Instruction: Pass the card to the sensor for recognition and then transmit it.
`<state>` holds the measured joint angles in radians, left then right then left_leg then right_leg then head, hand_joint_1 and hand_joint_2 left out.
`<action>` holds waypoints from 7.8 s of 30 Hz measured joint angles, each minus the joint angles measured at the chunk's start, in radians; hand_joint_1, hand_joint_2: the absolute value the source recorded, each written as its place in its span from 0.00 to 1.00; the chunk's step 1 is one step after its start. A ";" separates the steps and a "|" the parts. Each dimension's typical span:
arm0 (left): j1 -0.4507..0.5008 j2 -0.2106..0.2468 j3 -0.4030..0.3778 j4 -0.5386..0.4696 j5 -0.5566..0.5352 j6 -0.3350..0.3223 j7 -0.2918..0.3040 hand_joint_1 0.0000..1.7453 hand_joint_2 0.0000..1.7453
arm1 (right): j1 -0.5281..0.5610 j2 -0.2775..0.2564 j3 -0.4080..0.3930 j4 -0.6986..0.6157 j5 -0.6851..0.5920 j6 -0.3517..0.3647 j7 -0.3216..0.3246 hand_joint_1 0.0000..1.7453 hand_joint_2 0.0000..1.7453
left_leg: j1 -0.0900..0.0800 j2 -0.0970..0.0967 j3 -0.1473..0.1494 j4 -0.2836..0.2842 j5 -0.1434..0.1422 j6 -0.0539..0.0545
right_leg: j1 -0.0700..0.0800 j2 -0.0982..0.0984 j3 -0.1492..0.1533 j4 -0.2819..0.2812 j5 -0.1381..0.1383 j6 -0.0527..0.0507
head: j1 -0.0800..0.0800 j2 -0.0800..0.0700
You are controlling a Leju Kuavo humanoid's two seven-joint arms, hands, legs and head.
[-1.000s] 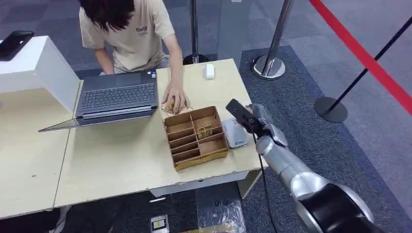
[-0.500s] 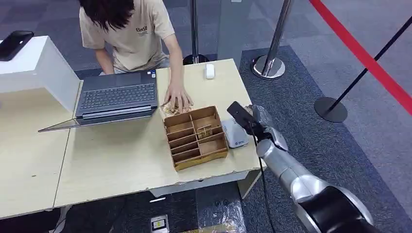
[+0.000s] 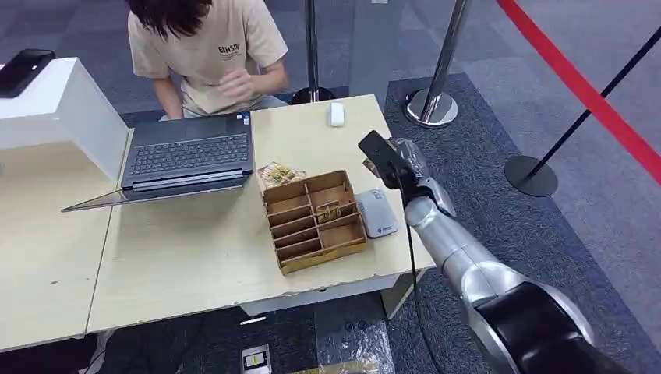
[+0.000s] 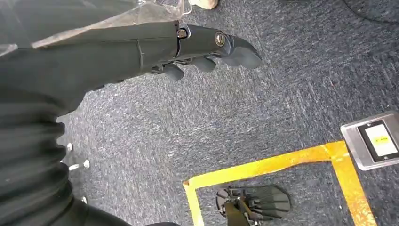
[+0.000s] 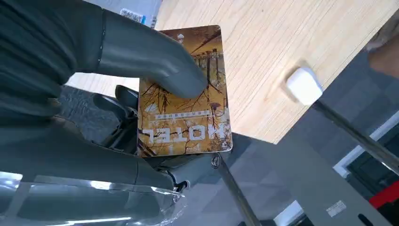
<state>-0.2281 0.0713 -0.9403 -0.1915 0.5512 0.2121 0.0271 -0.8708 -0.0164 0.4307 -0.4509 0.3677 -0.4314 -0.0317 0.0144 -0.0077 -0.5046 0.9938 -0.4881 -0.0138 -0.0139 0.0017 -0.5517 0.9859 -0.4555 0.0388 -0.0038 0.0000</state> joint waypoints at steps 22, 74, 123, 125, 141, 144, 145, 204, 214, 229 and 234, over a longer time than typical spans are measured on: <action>0.000 0.002 -0.011 0.000 0.006 0.004 0.000 0.00 1.00 | 0.059 0.059 0.003 0.021 0.031 -0.023 0.033 1.00 1.00 | 0.000 0.000 0.000 0.000 0.000 0.000 | 0.000 0.000 0.000 0.000 0.000 0.000 | 0.000 0.000; 0.028 0.008 -0.014 0.003 0.064 0.035 -0.013 0.00 1.00 | 0.213 -0.009 -0.024 0.049 0.021 -0.101 0.038 1.00 1.00 | 0.000 0.001 0.007 0.000 -0.001 -0.001 | 0.000 0.000 0.006 -0.001 -0.001 -0.001 | 0.000 0.000; -0.008 0.006 -0.044 0.005 0.042 0.008 -0.012 0.00 1.00 | 0.158 -0.008 0.013 -0.629 0.475 -0.129 -0.129 1.00 1.00 | 0.002 0.000 -0.001 0.000 -0.001 -0.001 | 0.002 0.000 -0.001 0.000 -0.001 -0.001 | 0.000 0.000; -0.016 0.004 -0.053 0.005 0.036 0.002 -0.011 0.00 1.00 | 0.112 -0.002 0.034 -0.597 0.561 -0.154 -0.116 1.00 1.00 | 0.002 0.000 -0.001 0.000 -0.001 -0.001 | 0.002 0.000 -0.001 0.000 -0.001 -0.001 | 0.000 0.000; -0.051 -0.037 -0.101 0.004 0.018 0.002 0.001 0.00 1.00 | -0.150 0.037 0.041 -0.279 1.034 -0.258 -0.126 1.00 1.00 | 0.002 0.000 -0.002 0.000 -0.002 -0.002 | 0.002 0.000 -0.002 0.000 -0.001 -0.001 | 0.000 0.000; -0.050 -0.040 -0.108 0.004 0.018 0.005 0.002 0.00 1.00 | -0.170 0.036 0.031 -0.227 1.046 -0.259 -0.115 1.00 1.00 | 0.002 0.000 -0.002 0.000 -0.002 -0.002 | 0.002 0.000 -0.003 0.000 -0.001 -0.001 | -0.001 0.000; -0.051 -0.041 -0.109 0.004 0.018 0.005 0.002 0.00 1.00 | -0.180 0.036 0.029 -0.201 1.046 -0.259 -0.113 1.00 1.00 | 0.002 0.000 -0.002 0.000 -0.002 -0.002 | 0.002 0.000 -0.003 0.000 -0.001 -0.001 | 0.000 0.000; -0.050 -0.042 -0.124 0.005 0.050 -0.016 0.000 0.00 1.00 | -0.144 0.013 0.063 0.026 0.907 -0.182 -0.117 0.00 0.00 | 0.002 0.000 -0.003 0.000 -0.002 -0.002 | 0.002 0.000 -0.003 0.000 -0.001 -0.001 | 0.000 0.000; -0.025 -0.026 -0.123 0.005 0.106 0.006 -0.020 0.00 1.00 | 0.027 0.015 0.027 -0.213 0.507 -0.150 -0.153 0.00 0.00 | 0.003 0.000 -0.002 0.000 -0.002 -0.002 | 0.003 0.000 -0.003 0.000 -0.002 -0.002 | 0.000 0.000; 0.019 0.008 -0.114 0.006 0.141 0.026 -0.043 0.00 1.00 | 0.359 -0.002 0.058 -0.779 0.280 0.128 -0.075 0.00 1.00 | 0.003 0.000 -0.002 0.000 -0.003 -0.002 | 0.003 0.000 -0.003 0.000 -0.004 -0.002 | 0.000 0.000; 0.018 0.008 -0.115 0.006 0.140 0.030 -0.043 0.00 1.00 | 0.380 -0.017 0.071 -0.827 0.316 0.129 -0.075 0.02 1.00 | 0.003 0.000 -0.002 0.000 -0.003 -0.002 | 0.003 0.000 -0.003 0.000 -0.004 -0.002 | 0.000 0.000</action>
<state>-0.2098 0.0793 -1.0552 -0.1854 0.6916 0.2419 -0.0156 -0.4909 -0.0336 0.5013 -1.2775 0.6840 -0.3029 -0.1064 0.0170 -0.0074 -0.5066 0.9933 -0.4909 -0.0163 -0.0111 0.0020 -0.5544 0.9859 -0.4596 0.0367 -0.0042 0.0000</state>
